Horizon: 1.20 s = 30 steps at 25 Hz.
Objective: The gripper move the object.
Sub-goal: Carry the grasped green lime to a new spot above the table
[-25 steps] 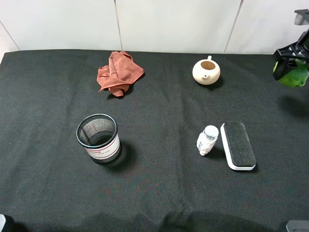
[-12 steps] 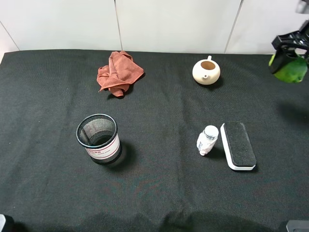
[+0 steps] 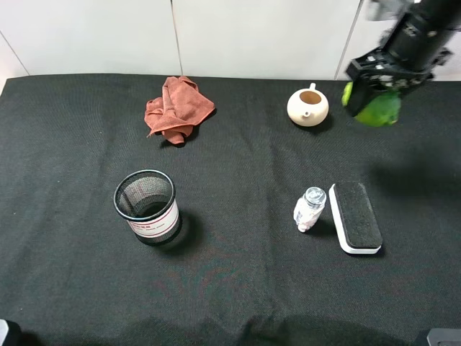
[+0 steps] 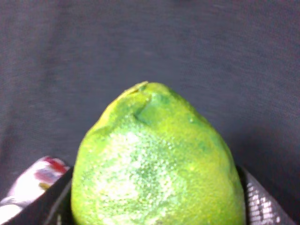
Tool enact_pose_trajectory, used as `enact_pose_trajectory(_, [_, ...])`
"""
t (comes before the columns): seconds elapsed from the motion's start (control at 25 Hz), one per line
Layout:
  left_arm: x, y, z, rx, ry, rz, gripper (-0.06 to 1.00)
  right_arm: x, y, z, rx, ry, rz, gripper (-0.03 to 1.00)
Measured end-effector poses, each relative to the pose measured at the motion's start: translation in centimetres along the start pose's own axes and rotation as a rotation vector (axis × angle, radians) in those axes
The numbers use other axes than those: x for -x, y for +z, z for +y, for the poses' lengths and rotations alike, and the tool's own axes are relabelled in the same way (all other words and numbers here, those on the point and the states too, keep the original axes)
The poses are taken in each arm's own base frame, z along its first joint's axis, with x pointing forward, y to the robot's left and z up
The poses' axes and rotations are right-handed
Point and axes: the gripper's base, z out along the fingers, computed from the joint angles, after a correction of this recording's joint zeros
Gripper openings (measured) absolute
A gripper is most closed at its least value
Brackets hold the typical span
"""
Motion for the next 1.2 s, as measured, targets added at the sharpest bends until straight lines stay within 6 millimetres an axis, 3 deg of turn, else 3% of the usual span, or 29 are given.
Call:
enact_pose_trajectory(0.4, [0.0,0.0,0.0,0.0,0.0,0.0,0.97,0.2,1.2,8.8,0.036,-0.204,-0.002,0.47])
enact_pose_trajectory(0.68, [0.0,0.0,0.0,0.0,0.0,0.0,0.97,-0.5,1.7,13.7,0.06,-0.318,-0.019,0.47])
enact_pose_trajectory(0.96, [0.0,0.0,0.0,0.0,0.0,0.0,0.97,-1.1,1.9,17.0,0.083,-0.375,-0.065,0.47])
enact_pose_trajectory(1.2, [0.0,0.0,0.0,0.0,0.0,0.0,0.97,-0.6,2.7,17.3,0.07,-0.37,-0.094,0.47])
